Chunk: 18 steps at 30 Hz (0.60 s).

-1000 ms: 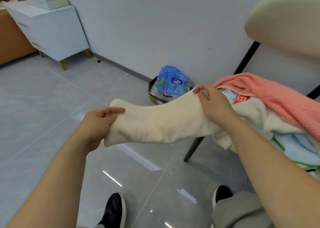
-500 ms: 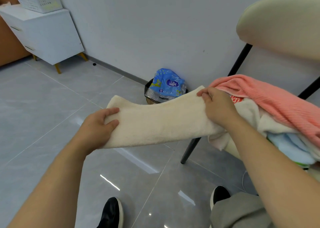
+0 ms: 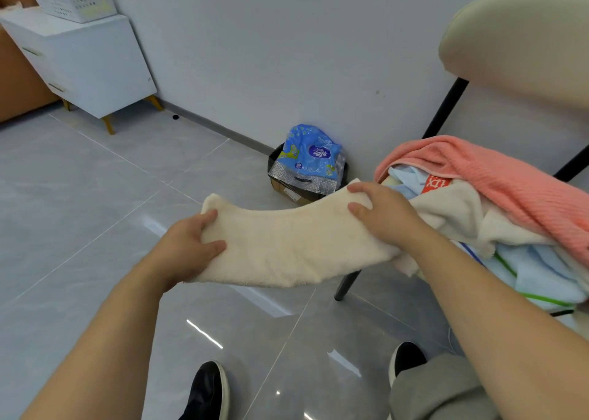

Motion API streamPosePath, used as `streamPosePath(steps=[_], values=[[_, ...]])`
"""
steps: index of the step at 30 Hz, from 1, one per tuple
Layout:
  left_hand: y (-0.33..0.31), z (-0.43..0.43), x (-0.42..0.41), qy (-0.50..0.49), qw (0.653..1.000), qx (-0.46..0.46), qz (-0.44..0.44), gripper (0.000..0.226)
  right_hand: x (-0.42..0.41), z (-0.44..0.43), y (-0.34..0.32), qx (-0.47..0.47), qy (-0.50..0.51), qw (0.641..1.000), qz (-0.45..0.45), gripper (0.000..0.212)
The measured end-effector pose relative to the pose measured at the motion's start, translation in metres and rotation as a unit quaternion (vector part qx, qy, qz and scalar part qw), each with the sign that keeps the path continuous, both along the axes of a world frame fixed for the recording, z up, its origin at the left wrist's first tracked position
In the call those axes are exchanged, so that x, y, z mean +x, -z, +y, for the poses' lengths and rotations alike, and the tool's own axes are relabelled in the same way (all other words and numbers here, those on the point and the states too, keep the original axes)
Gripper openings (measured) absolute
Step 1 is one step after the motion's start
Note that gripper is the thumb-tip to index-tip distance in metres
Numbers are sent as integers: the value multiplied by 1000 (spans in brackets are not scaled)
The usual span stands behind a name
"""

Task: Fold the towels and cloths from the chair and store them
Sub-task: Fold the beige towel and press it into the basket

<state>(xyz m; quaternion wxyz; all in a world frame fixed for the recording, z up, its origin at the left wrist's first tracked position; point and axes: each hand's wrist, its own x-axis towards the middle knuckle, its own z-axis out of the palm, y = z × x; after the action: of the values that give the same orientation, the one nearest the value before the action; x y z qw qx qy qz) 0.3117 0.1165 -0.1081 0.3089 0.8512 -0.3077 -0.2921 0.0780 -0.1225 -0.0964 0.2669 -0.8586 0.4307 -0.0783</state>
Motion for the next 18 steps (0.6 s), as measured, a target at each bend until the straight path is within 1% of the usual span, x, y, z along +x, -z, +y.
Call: streamPosePath(steps=[2, 4, 8, 10, 13, 14, 15, 17, 18], values=[[2, -2, -4, 5, 1000, -1, 5, 70, 3, 4, 8, 16, -6, 1000, 17, 42], [0, -9, -12, 13, 1000, -20, -4, 70, 11, 12, 10, 22, -18, 1000, 8, 43], [-7, -26, -35, 79, 991, 23, -108, 72, 30, 37, 5, 14, -29, 999, -22, 47], [-7, -34, -51, 111, 985, 25, -128, 71, 37, 55, 3, 34, -38, 998, -31, 50], [-1, -43, -68, 158, 976, -3, -148, 75, 44, 77, -2, 74, -64, 995, -33, 50], [1, -45, -71, 171, 974, -11, -148, 74, 46, 83, -3, 109, -58, 991, -51, 49], [4, -47, -74, 179, 973, -18, -143, 71, 48, 89, -5, 165, -43, 982, -80, 47], [6, -50, -78, 183, 974, -30, -133, 60, 51, 99, -9, 283, -9, 950, -132, 50], [7, -50, -78, 183, 973, -37, -133, 56, 52, 101, -11, 324, 6, 934, -152, 52]])
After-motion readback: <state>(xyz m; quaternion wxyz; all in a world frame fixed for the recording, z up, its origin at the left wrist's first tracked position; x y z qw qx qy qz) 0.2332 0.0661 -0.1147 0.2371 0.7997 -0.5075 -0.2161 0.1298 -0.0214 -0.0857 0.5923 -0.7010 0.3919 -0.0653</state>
